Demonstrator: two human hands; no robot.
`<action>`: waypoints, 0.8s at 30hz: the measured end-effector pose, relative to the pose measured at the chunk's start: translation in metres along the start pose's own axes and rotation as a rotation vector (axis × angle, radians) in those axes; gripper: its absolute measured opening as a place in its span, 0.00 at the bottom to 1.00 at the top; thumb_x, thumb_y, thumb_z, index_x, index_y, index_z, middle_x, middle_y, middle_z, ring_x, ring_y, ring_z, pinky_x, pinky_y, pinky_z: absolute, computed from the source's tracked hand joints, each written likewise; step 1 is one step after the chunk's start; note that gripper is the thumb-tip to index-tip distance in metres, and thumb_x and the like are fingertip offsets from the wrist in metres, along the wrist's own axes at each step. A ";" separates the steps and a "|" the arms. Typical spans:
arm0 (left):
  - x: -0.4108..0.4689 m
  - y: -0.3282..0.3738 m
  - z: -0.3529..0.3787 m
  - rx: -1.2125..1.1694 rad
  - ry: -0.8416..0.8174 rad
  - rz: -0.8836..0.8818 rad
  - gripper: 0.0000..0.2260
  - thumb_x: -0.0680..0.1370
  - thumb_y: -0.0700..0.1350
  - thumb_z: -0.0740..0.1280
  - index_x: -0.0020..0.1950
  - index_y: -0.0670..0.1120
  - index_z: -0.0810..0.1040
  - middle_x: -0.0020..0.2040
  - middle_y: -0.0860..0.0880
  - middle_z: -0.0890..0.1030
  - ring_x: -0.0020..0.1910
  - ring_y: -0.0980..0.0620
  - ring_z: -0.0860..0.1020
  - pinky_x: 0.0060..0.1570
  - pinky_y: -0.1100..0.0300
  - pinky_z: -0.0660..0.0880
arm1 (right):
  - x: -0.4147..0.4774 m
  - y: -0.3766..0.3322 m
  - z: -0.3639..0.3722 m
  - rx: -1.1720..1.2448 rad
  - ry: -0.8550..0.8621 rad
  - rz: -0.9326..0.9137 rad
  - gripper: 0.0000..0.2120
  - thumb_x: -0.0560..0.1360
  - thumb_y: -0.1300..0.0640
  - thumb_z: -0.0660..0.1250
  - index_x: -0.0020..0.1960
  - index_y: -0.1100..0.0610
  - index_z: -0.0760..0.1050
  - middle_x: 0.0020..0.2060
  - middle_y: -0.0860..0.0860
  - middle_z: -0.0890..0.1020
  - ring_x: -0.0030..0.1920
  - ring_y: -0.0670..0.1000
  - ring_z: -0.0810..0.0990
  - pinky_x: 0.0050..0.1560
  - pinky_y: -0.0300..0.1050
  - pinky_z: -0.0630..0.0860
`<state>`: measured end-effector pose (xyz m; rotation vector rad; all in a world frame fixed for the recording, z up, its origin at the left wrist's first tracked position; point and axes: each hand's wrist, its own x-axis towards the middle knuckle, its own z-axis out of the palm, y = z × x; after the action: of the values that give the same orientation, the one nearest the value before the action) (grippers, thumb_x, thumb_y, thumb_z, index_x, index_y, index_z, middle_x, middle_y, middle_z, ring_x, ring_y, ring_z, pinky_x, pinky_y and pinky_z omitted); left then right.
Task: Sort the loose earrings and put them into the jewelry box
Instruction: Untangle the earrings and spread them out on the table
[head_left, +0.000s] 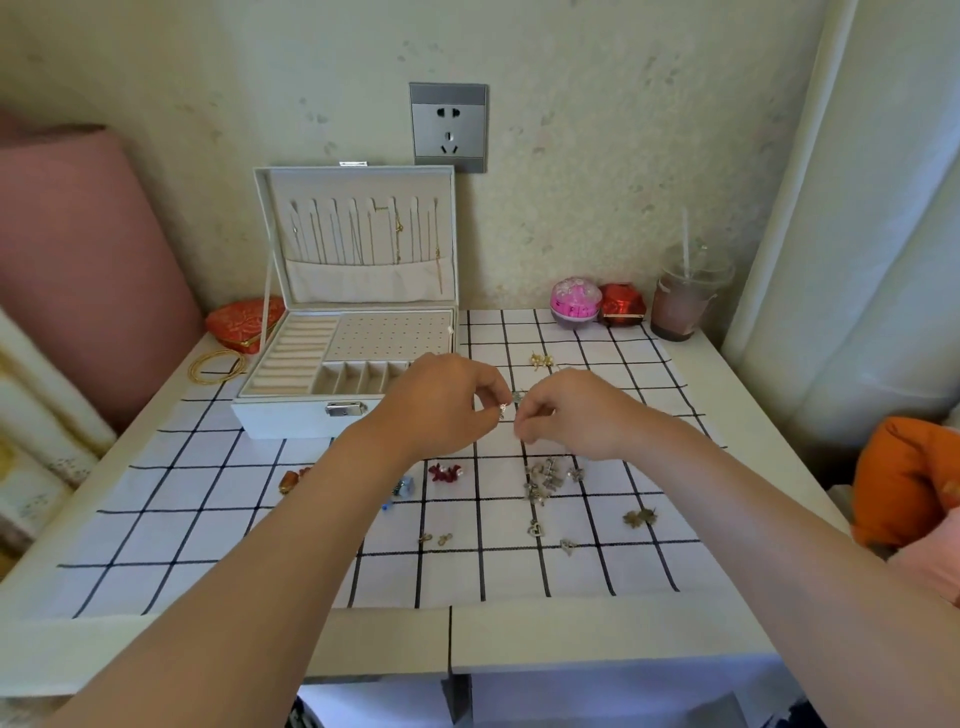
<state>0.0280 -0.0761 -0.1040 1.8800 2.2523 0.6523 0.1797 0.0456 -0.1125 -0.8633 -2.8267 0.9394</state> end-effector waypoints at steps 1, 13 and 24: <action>0.001 -0.001 0.002 0.006 0.007 0.006 0.08 0.75 0.47 0.68 0.52 0.55 0.83 0.41 0.61 0.82 0.41 0.59 0.76 0.53 0.60 0.71 | 0.002 0.003 -0.004 0.051 0.024 0.013 0.04 0.73 0.54 0.73 0.40 0.48 0.85 0.41 0.43 0.85 0.42 0.46 0.82 0.49 0.49 0.81; 0.016 0.002 0.021 0.317 -0.119 0.113 0.08 0.77 0.48 0.66 0.53 0.56 0.82 0.47 0.59 0.84 0.50 0.58 0.78 0.69 0.59 0.53 | 0.011 0.026 -0.006 -0.079 0.061 -0.016 0.18 0.71 0.58 0.77 0.56 0.41 0.81 0.44 0.37 0.84 0.36 0.39 0.78 0.41 0.44 0.81; 0.023 0.000 0.030 0.388 -0.090 0.122 0.09 0.78 0.54 0.63 0.51 0.57 0.83 0.46 0.59 0.84 0.50 0.56 0.77 0.66 0.59 0.56 | -0.014 0.030 -0.028 -0.188 -0.076 0.005 0.09 0.71 0.49 0.76 0.51 0.44 0.84 0.44 0.39 0.83 0.45 0.39 0.79 0.47 0.38 0.76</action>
<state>0.0349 -0.0471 -0.1272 2.1792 2.3511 0.1418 0.2122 0.0727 -0.1046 -0.8697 -3.0176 0.7311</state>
